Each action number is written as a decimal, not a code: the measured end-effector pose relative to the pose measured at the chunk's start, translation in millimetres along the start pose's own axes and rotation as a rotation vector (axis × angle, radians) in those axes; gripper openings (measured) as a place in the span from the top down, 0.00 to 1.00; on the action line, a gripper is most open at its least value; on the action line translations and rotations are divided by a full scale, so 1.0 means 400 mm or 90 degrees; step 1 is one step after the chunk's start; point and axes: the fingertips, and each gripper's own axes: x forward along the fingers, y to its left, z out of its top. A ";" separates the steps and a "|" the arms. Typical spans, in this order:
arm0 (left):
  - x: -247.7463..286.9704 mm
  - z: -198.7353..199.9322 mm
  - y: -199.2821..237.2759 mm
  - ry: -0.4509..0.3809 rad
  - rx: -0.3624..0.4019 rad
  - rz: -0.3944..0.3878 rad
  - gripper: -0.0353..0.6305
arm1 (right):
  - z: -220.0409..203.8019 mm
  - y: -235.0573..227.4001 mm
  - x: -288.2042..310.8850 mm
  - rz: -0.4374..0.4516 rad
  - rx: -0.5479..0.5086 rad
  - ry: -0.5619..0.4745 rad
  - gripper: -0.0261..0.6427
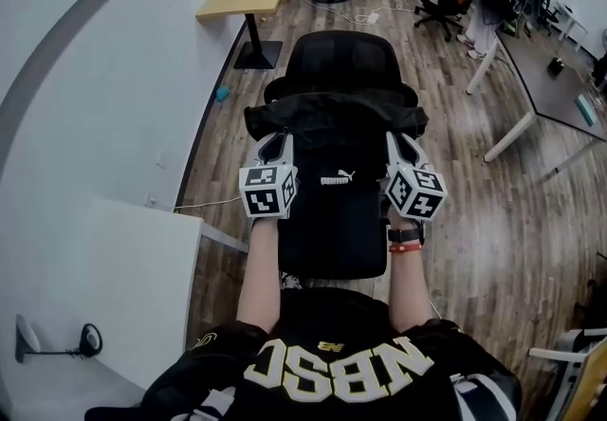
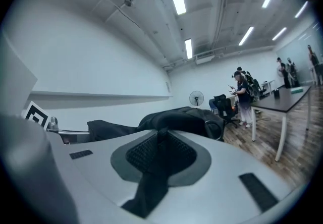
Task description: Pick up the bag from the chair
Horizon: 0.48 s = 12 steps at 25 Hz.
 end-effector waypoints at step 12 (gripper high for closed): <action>-0.071 0.191 -0.018 -0.111 0.031 -0.001 0.85 | 0.188 0.085 -0.055 0.032 -0.063 -0.113 0.86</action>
